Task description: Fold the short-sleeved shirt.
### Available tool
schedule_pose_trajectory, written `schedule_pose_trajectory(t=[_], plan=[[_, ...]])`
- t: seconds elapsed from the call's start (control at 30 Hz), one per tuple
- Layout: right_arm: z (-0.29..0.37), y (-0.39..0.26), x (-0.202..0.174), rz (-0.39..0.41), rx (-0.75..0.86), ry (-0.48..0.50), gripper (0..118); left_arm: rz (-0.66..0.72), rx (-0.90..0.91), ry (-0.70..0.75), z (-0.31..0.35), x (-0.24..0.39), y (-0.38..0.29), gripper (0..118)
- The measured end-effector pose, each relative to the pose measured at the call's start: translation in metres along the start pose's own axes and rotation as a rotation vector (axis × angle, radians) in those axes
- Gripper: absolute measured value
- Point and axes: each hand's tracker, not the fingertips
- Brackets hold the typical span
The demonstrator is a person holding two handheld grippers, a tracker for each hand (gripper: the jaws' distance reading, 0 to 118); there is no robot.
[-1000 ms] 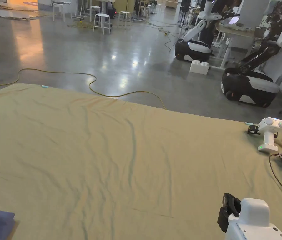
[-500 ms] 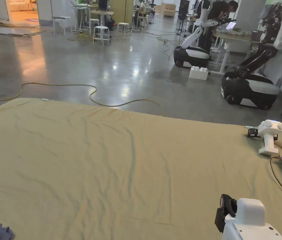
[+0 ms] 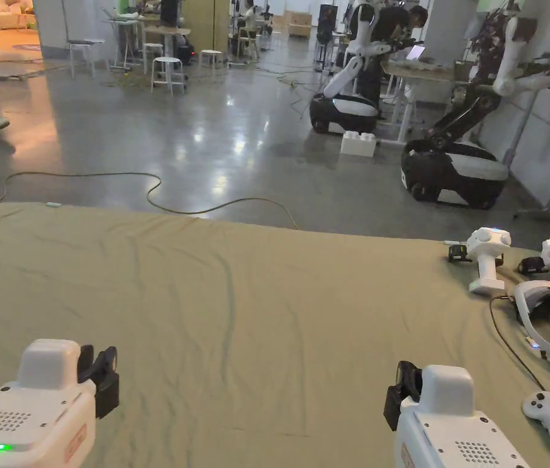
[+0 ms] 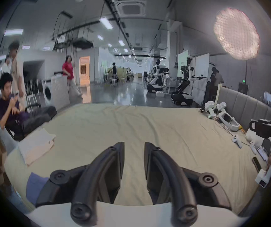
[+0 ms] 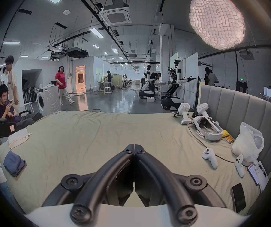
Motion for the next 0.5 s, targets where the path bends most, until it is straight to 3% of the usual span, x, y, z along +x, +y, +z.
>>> schedule_pose_trajectory(t=[0.1,0.17,0.5], plan=[[0.002,0.005,0.0,-0.001,0.015,-0.008,0,0.035,0.053,-0.048,0.0,0.029,0.004,9],[0.002,0.008,0.0,-0.013,0.03,-0.018,0,0.055,0.072,-0.004,-0.001,0.038,0.005,4],[0.004,0.01,-0.002,-0.042,0.07,-0.029,0,-0.026,0.116,0.013,0.01,0.066,-0.002,2]])
